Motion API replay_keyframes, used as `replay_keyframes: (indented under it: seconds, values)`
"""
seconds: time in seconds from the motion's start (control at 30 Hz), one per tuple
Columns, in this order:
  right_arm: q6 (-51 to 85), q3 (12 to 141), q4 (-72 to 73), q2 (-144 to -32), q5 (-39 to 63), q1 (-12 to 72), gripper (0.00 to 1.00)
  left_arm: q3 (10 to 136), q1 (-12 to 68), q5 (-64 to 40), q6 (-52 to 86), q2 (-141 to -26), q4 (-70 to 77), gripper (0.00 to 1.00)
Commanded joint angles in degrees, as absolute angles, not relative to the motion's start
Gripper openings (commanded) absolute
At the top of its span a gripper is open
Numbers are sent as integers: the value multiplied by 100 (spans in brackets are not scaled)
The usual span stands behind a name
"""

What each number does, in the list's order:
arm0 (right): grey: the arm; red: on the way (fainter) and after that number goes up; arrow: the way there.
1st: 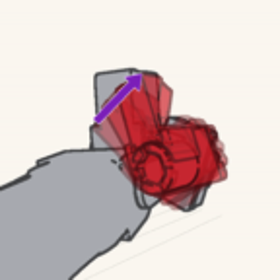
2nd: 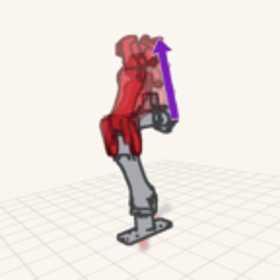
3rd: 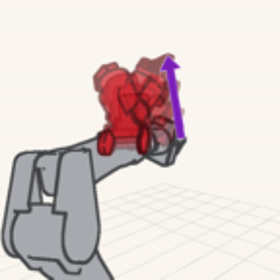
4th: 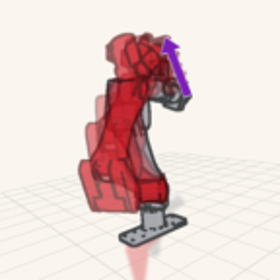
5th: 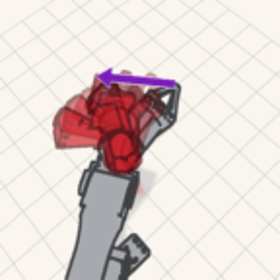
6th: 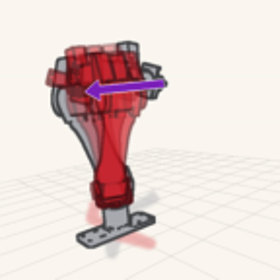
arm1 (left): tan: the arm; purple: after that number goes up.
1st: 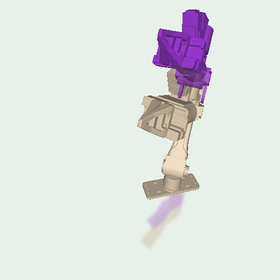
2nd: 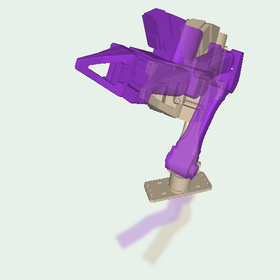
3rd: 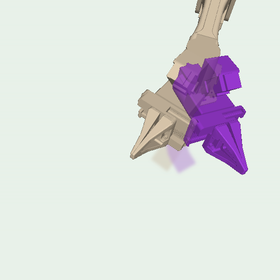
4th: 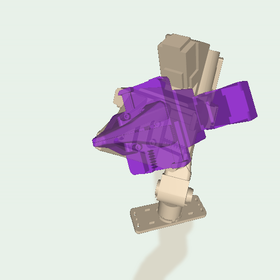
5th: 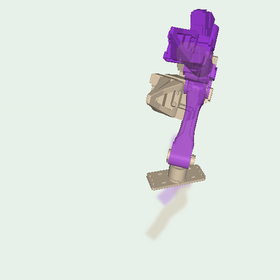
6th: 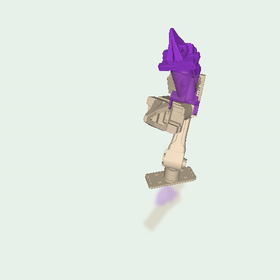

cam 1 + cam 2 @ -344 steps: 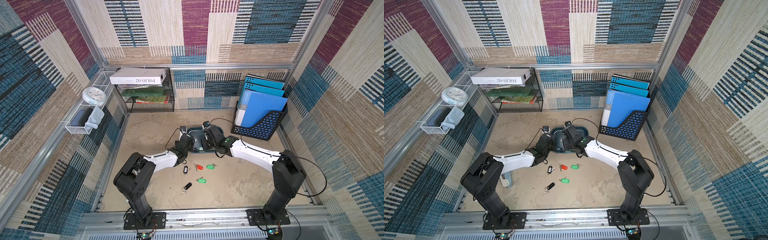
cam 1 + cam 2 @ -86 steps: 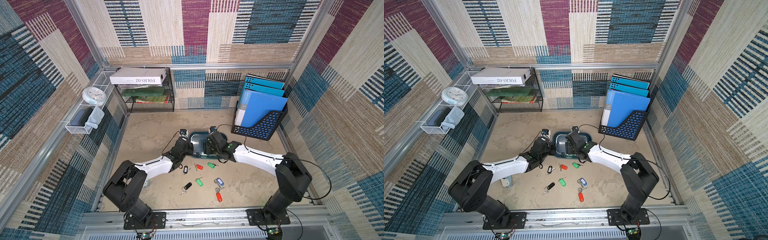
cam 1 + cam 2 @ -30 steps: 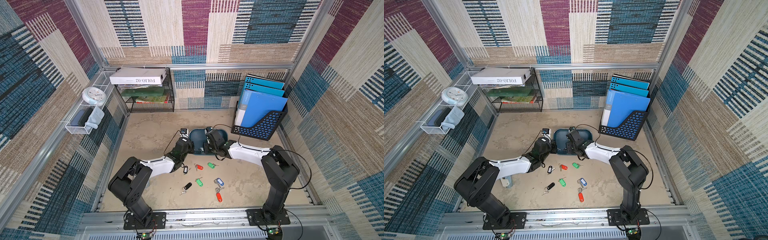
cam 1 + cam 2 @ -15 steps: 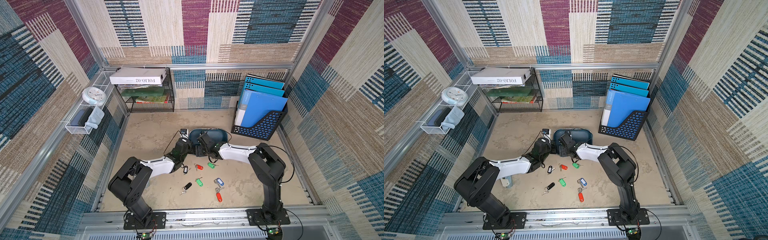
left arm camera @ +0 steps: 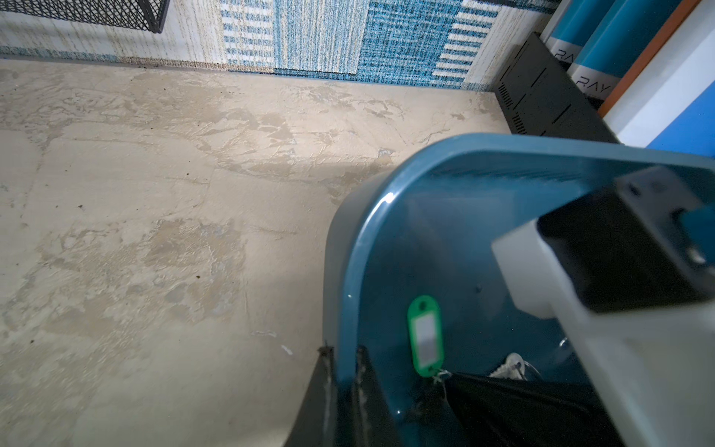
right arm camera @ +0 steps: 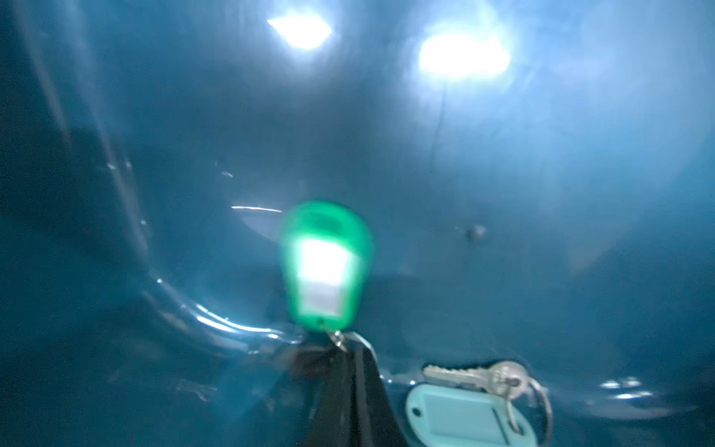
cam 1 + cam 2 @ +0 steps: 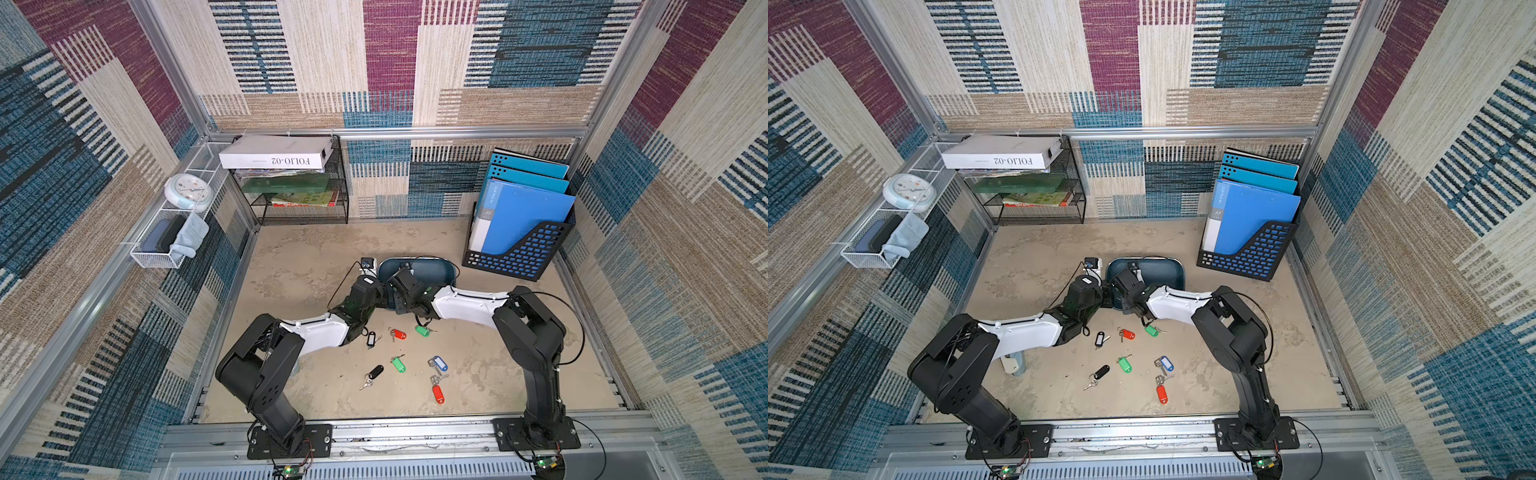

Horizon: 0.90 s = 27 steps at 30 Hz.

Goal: Take the keys out of the storage box
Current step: Pick up the key from the storage box, then place the key at the center of the board.

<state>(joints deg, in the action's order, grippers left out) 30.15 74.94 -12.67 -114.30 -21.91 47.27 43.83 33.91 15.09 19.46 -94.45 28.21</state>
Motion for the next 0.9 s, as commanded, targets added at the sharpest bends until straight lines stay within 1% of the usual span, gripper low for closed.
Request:
replay_keyframes:
  seconds: [0.0,0.03,0.33,0.43,0.53,0.63,0.7,0.77,0.87]
  values:
    - [2854,7559,-1407,-11315,-2390,4737,2,4418,3382,1597,1956,-9412,2955,0]
    - [2810,7543,-1373,-11254,-2384,4737,0,4438,3387,1630,1956,-9420,2912,0]
    - [2414,7198,-1022,-10536,-2299,4737,0,4786,3384,1849,2077,-9631,2415,0]
    - [2284,7049,-1063,-10207,-2145,4737,0,4938,3384,1937,2147,-9703,2197,0]
    - [2122,6662,-1072,-9626,-1773,4737,0,5180,3366,2030,2257,-9785,1799,0]
    - [1899,5891,-751,-8751,-982,4737,0,5377,3349,2060,2353,-9850,1478,0]
    - [1531,5280,-429,-8137,64,4748,0,5450,3331,2031,2429,-9886,1367,0]
    - [1556,4815,-216,-7728,792,4815,0,5581,3308,1968,2531,-9934,1147,0]
    - [1552,4262,-12,-7361,1395,5213,0,5781,3287,1875,2680,-10007,824,0]
